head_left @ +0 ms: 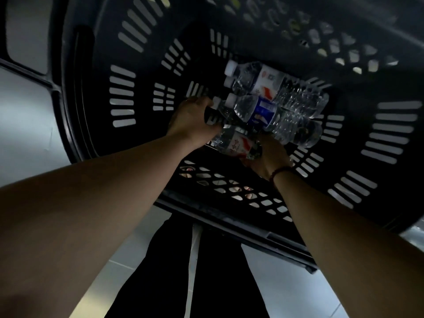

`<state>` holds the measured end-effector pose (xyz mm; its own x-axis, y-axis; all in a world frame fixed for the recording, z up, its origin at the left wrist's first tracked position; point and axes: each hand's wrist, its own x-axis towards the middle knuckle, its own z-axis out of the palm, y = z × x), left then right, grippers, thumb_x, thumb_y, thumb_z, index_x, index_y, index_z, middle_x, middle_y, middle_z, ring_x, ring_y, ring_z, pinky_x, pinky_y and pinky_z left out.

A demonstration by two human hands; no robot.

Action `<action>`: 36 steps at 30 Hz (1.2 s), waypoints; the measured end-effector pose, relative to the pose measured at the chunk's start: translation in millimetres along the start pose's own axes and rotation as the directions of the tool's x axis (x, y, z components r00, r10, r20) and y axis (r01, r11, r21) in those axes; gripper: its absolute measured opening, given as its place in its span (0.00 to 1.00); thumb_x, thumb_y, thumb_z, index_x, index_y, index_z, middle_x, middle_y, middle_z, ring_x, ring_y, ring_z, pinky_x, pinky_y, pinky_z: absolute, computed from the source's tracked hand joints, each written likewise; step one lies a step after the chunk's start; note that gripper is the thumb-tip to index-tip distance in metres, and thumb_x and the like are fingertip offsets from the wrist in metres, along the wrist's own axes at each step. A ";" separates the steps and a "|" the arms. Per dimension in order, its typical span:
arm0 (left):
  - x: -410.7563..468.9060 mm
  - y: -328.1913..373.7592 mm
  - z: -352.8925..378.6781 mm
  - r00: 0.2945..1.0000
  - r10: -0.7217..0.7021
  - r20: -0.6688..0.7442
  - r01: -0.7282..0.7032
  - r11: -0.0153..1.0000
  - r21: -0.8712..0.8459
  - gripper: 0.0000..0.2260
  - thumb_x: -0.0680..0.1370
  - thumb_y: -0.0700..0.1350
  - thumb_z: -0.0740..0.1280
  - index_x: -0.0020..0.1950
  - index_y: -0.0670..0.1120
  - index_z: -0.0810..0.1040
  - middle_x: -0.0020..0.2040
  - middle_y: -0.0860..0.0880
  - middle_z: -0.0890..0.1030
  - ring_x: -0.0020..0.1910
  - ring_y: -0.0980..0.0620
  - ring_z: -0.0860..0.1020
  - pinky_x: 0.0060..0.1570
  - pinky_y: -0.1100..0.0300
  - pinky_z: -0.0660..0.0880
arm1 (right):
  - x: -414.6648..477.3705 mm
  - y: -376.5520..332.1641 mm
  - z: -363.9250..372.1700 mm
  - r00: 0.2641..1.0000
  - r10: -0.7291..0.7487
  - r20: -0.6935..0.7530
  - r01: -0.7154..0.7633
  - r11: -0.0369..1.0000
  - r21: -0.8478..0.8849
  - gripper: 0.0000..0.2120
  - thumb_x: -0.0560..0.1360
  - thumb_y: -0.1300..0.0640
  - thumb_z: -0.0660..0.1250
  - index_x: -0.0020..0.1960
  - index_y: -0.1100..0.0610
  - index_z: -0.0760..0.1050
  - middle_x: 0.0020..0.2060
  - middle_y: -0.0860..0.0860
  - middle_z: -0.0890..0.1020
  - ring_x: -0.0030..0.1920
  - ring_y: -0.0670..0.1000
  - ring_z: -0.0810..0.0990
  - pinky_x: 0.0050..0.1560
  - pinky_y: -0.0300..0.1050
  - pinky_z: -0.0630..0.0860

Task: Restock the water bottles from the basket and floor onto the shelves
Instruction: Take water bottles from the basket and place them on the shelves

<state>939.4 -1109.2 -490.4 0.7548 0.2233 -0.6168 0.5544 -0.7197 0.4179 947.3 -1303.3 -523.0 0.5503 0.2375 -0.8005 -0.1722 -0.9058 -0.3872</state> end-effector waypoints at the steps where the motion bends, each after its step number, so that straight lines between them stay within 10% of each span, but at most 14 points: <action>1: 1.4 -1.3 1.1 1.000 -0.006 0.002 0.006 1.000 -0.012 0.25 0.72 0.51 0.72 0.67 0.47 0.73 0.65 0.47 0.74 0.65 0.49 0.71 0.61 0.53 0.73 | 4.1 0.9 1.3 1.000 0.007 0.021 -0.007 1.000 -0.005 0.28 0.67 0.53 0.76 0.65 0.52 0.72 0.61 0.54 0.77 0.62 0.58 0.75 0.63 0.57 0.73; 10: 0.8 2.2 -2.4 0.998 -0.057 0.018 0.059 0.969 -0.238 0.18 0.74 0.49 0.72 0.62 0.46 0.75 0.62 0.49 0.76 0.57 0.56 0.72 0.50 0.65 0.68 | 10.9 0.9 -8.3 0.999 -0.024 0.037 0.027 0.996 -0.087 0.25 0.70 0.48 0.74 0.64 0.54 0.75 0.60 0.53 0.79 0.60 0.55 0.76 0.56 0.42 0.71; 22: -27.6 44.0 -24.8 0.958 -0.238 0.160 0.282 0.684 -0.672 0.25 0.73 0.59 0.70 0.64 0.47 0.74 0.59 0.51 0.79 0.58 0.53 0.77 0.60 0.54 0.74 | -38.0 -40.9 -50.3 0.990 0.032 -0.137 0.072 0.720 0.691 0.12 0.67 0.54 0.77 0.49 0.54 0.82 0.41 0.46 0.85 0.39 0.38 0.83 0.39 0.30 0.77; 28: -34.7 66.9 -15.7 0.904 -0.163 0.396 0.428 0.360 -0.829 0.29 0.73 0.68 0.62 0.67 0.51 0.73 0.56 0.50 0.82 0.54 0.51 0.81 0.60 0.49 0.74 | -50.0 -70.5 -53.2 0.990 -0.030 -0.137 0.125 0.629 0.768 0.15 0.68 0.55 0.76 0.52 0.59 0.80 0.44 0.50 0.85 0.45 0.45 0.84 0.48 0.38 0.79; 36: -23.9 42.2 -4.3 0.901 -0.177 0.396 0.434 0.357 -0.827 0.42 0.64 0.79 0.59 0.62 0.48 0.78 0.55 0.43 0.84 0.56 0.44 0.82 0.62 0.40 0.72 | -44.7 -47.2 -55.7 0.991 -0.121 -0.050 0.118 0.661 0.741 0.08 0.73 0.60 0.71 0.50 0.52 0.79 0.45 0.45 0.83 0.48 0.42 0.81 0.53 0.40 0.78</action>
<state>946.3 -1142.1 -455.2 0.4428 0.0685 -0.8940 0.8156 0.3834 0.4334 976.4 -1290.6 -443.5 0.6074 0.3277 -0.7236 -0.6543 -0.3102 -0.6897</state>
